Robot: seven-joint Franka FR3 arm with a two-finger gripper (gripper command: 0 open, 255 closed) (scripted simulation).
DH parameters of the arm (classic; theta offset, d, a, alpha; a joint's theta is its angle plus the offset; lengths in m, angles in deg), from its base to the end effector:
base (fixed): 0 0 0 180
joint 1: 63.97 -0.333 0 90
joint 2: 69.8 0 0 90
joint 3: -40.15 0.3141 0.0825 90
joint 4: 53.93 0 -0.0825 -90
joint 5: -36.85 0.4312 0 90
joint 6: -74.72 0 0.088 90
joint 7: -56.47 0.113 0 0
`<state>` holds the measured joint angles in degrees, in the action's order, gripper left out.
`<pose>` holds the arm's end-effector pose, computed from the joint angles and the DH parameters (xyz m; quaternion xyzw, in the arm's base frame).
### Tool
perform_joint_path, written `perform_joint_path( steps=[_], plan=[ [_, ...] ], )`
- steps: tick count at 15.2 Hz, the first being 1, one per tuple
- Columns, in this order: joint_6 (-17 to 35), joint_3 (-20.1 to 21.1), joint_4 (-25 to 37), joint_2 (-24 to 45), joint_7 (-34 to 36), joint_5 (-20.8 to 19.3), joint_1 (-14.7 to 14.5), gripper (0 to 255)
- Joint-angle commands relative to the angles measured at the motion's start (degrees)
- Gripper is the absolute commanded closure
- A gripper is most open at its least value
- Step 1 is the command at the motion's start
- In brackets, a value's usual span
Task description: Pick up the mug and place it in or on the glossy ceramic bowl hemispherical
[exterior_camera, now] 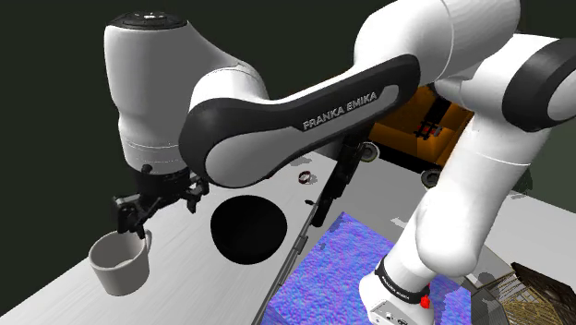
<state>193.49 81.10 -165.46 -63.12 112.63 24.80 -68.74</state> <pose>0.4507 0.4337 0.4098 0.9973 -0.0446 0.0558 0.0186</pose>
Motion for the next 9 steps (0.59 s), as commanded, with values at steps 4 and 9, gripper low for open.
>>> perform_joint_path(
  steps=[4,9],
  plan=[
    [-3.4,-1.2,12.5,14.4,10.2,-11.7,-7.6,0],
    [-8.5,-4.7,27.9,27.4,14.7,-19.0,-16.9,0]
  ],
)
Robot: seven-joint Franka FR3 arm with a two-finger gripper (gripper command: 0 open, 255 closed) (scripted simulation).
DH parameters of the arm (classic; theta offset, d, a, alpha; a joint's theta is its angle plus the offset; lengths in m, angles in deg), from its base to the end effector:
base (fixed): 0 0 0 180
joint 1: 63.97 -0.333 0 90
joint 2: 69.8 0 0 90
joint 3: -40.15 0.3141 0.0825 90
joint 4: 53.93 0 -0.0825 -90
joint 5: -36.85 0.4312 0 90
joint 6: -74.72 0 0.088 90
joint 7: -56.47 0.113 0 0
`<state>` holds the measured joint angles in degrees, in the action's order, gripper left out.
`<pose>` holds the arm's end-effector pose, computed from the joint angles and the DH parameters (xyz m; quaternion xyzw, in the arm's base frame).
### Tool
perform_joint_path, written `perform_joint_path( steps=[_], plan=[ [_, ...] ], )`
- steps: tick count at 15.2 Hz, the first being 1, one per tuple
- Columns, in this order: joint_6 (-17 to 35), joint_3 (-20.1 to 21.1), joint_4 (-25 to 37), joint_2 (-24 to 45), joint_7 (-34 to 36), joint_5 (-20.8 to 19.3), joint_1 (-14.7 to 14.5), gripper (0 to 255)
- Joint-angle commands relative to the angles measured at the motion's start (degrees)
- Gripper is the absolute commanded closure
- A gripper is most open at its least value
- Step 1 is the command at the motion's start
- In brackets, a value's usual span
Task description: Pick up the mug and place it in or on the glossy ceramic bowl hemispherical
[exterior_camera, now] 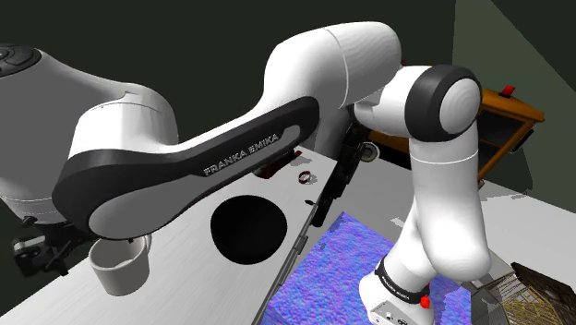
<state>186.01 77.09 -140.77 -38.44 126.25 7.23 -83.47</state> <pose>0.4865 0.5463 0.3679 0.9952 -0.0559 0.0719 0.0370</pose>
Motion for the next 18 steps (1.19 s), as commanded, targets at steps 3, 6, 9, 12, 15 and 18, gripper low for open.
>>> perform_joint_path(
  steps=[3,6,9,12,15,18],
  plan=[
    [0.7,-1.2,2.2,3.5,1.4,-2.0,-2.1,0],
    [2.3,-1.7,1.3,4.4,1.9,-2.7,-2.0,0],
    [3.1,-2.0,0.9,4.9,2.1,-3.1,-2.0,0],
    [3.1,-2.0,0.9,4.9,2.1,-3.1,-2.0,0],
    [3.1,-2.0,0.9,4.9,2.1,-3.1,-2.0,0],
    [3.1,-2.0,0.9,4.9,2.1,-3.1,-2.0,255]
  ],
)
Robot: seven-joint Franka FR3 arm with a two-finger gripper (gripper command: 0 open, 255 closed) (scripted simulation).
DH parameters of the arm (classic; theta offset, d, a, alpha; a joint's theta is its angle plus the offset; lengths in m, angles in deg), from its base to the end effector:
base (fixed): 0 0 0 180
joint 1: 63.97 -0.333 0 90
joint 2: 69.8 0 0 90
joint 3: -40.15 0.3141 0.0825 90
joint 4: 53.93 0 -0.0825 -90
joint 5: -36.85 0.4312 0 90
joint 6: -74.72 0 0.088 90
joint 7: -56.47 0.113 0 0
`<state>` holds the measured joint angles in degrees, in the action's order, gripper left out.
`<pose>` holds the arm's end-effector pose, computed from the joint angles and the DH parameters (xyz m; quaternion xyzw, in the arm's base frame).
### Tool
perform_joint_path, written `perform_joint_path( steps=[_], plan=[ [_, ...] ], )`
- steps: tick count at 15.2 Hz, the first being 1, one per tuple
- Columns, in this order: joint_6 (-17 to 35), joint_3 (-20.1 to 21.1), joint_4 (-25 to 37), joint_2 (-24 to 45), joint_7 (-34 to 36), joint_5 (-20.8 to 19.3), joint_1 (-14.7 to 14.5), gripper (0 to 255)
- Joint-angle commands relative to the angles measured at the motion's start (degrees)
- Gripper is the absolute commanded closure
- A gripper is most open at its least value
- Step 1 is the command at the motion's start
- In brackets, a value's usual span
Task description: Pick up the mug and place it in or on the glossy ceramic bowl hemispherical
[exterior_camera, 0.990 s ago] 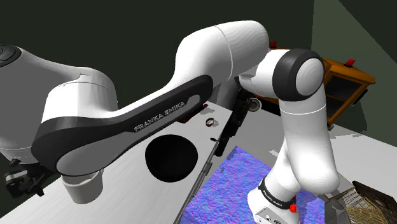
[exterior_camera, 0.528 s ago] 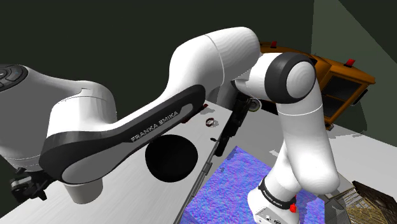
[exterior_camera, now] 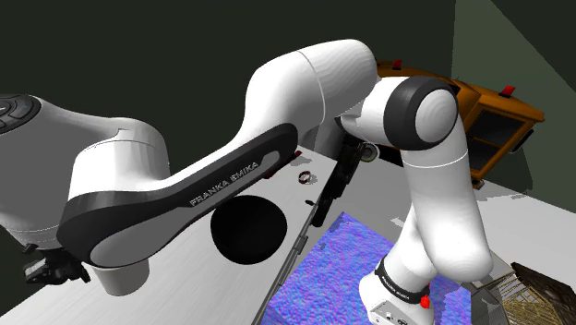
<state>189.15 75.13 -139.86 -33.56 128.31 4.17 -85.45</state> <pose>0.4935 0.5552 0.3188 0.9947 -0.0579 0.0746 0.0402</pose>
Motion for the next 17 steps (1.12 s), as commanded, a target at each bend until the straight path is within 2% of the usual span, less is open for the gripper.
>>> perform_joint_path(
  steps=[1,8,17],
  plan=[
    [0.0,0.0,0.0,0.0,0.0,0.0,0.0,255],
    [0.0,0.0,0.0,0.0,0.0,0.0,0.0,255],
    [-5.1,1.1,3.3,-2.4,-1.9,1.9,0.1,255]
  ],
)
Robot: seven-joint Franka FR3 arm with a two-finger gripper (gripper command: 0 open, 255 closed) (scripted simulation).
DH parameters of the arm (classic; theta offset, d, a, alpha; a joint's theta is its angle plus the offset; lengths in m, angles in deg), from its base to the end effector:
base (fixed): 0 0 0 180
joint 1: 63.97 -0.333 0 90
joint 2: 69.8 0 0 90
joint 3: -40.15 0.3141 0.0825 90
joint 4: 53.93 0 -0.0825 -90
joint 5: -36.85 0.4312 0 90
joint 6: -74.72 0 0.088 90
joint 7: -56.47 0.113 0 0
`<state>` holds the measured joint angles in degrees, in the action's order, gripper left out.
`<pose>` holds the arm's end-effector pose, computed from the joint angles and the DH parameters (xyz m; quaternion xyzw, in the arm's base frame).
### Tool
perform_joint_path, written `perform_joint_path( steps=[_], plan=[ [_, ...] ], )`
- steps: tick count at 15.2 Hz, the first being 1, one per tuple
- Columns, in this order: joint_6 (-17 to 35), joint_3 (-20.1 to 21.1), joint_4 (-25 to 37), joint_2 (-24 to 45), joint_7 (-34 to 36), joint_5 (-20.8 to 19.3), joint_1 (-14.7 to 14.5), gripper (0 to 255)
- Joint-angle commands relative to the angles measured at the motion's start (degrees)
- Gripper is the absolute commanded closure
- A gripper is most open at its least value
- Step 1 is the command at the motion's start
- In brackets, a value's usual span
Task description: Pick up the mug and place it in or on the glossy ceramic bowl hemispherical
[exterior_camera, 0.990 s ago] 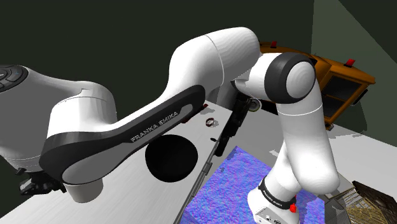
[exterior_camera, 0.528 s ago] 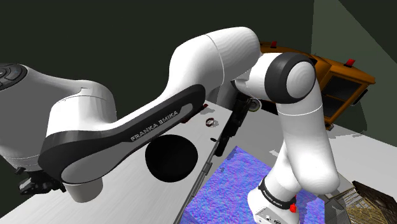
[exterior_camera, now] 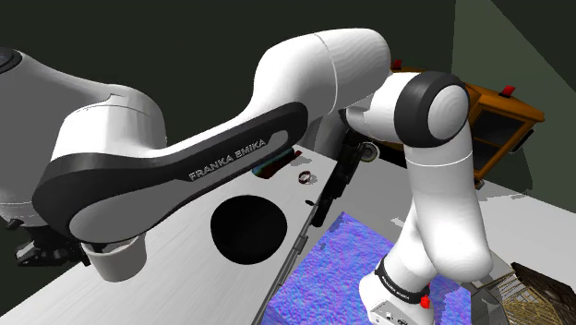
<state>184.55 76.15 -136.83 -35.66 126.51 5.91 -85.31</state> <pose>0.4956 0.5561 0.3651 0.9947 -0.0579 0.0746 0.0402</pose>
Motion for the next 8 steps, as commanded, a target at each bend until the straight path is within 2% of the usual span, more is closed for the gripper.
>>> perform_joint_path(
  steps=[1,8],
  plan=[
    [-1.1,0.2,0.7,-0.5,-0.3,0.4,0.0,255],
    [-5.5,0.8,4.4,-1.7,-1.8,1.5,-0.4,255]
  ],
)
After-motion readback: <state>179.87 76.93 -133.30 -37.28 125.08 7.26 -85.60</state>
